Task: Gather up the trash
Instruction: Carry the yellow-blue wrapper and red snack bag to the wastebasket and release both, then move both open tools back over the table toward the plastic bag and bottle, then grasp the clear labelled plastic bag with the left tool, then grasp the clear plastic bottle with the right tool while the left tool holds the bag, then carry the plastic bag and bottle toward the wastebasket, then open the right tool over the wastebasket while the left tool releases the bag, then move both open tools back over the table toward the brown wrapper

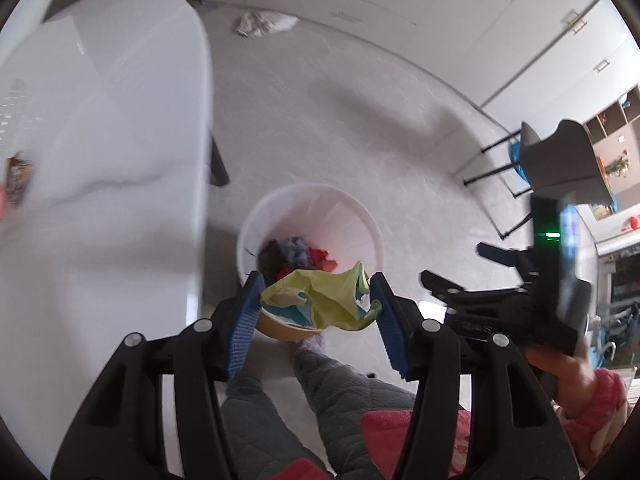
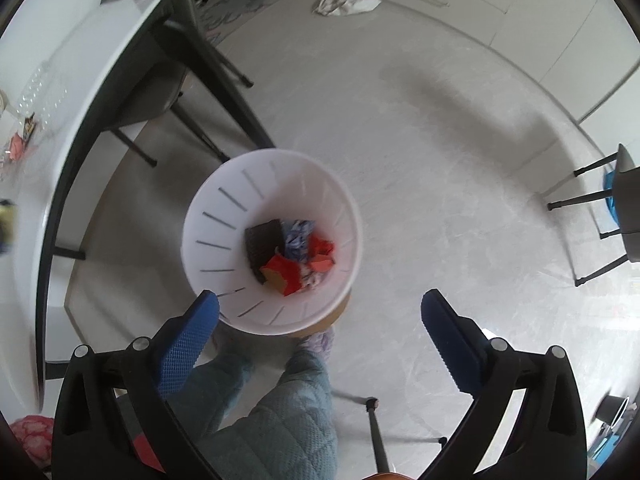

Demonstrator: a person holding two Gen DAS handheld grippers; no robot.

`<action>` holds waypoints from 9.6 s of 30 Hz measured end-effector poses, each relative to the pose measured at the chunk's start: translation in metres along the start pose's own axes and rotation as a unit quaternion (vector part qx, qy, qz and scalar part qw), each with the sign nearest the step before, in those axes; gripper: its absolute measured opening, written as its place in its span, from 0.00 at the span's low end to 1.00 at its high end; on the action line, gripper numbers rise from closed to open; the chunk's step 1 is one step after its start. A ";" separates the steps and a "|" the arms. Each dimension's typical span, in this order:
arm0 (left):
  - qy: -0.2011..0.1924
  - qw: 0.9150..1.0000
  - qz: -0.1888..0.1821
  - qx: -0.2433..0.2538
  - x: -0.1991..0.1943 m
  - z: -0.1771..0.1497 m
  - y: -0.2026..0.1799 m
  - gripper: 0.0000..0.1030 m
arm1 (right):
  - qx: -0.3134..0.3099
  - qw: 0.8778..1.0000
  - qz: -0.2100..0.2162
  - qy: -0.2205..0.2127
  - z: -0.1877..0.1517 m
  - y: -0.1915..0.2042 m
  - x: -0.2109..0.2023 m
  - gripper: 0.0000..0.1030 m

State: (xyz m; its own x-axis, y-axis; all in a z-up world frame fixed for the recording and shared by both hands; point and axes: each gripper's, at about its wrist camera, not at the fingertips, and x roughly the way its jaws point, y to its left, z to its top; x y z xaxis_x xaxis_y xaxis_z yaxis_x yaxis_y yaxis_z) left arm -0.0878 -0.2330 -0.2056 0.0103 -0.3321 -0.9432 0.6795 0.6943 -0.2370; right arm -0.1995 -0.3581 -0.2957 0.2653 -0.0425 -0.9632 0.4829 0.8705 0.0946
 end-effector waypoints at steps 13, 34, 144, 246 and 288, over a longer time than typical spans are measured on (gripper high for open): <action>0.069 0.997 0.016 0.025 0.076 0.005 -0.033 0.54 | 0.012 1.000 0.008 -0.006 -0.004 -0.030 -0.011 0.97; 0.004 0.998 0.033 0.052 0.019 0.011 -0.047 0.92 | 0.007 1.000 0.015 -0.010 0.005 -0.018 -0.012 0.97; -0.119 0.859 0.148 -0.475 -0.131 -0.101 0.463 0.58 | -0.043 0.996 0.076 0.010 0.282 0.559 0.065 0.71; 0.002 0.999 0.028 -0.027 0.035 0.034 0.000 0.92 | 0.011 1.000 0.019 0.021 0.001 -0.021 -0.002 0.97; -0.157 0.926 0.173 -0.295 -0.153 -0.079 0.265 0.92 | -0.307 0.939 0.131 -0.081 0.124 0.376 -0.049 0.97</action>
State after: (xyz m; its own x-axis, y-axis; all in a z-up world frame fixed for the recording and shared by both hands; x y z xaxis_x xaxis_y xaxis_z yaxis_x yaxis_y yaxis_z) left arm 0.0333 0.0522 -0.1423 0.4288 -0.1288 -0.8942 0.0766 0.9914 -0.1060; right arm 0.0730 -0.0893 -0.1815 0.4560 0.1826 -0.8710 -0.1763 0.9779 0.1127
